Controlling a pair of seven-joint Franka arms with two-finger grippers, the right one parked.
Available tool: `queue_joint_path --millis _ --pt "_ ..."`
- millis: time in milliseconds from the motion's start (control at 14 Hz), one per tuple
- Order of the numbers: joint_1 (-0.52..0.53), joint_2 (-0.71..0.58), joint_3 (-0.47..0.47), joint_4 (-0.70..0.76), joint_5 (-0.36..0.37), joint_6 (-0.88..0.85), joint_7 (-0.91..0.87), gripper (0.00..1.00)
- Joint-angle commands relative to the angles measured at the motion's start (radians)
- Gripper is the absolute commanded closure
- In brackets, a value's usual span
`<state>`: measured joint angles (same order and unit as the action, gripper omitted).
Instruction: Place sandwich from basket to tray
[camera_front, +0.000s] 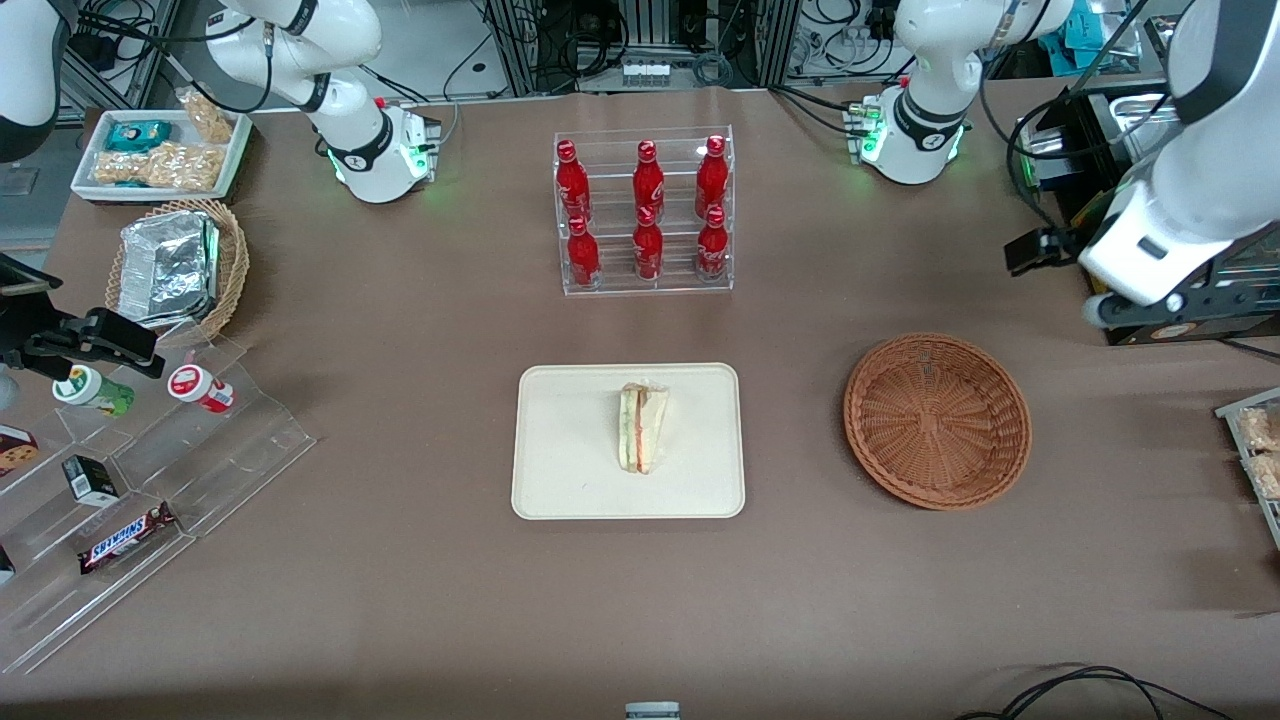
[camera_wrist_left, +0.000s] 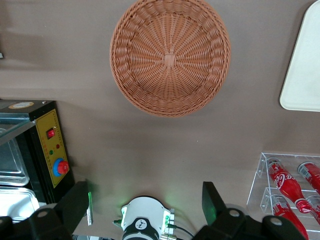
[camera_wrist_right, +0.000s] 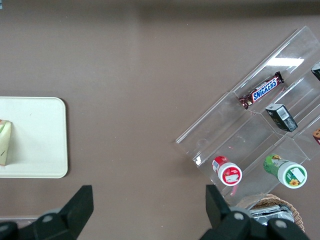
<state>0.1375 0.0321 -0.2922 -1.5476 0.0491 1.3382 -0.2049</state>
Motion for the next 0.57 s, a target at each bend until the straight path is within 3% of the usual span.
queue_joint_path --millis 0,500 --pt "0.005 -0.035 0.004 0.006 -0.012 -0.026 0.024 0.0" --pt "0.025 -0.035 0.012 0.077 0.002 -0.071 0.096 0.0"
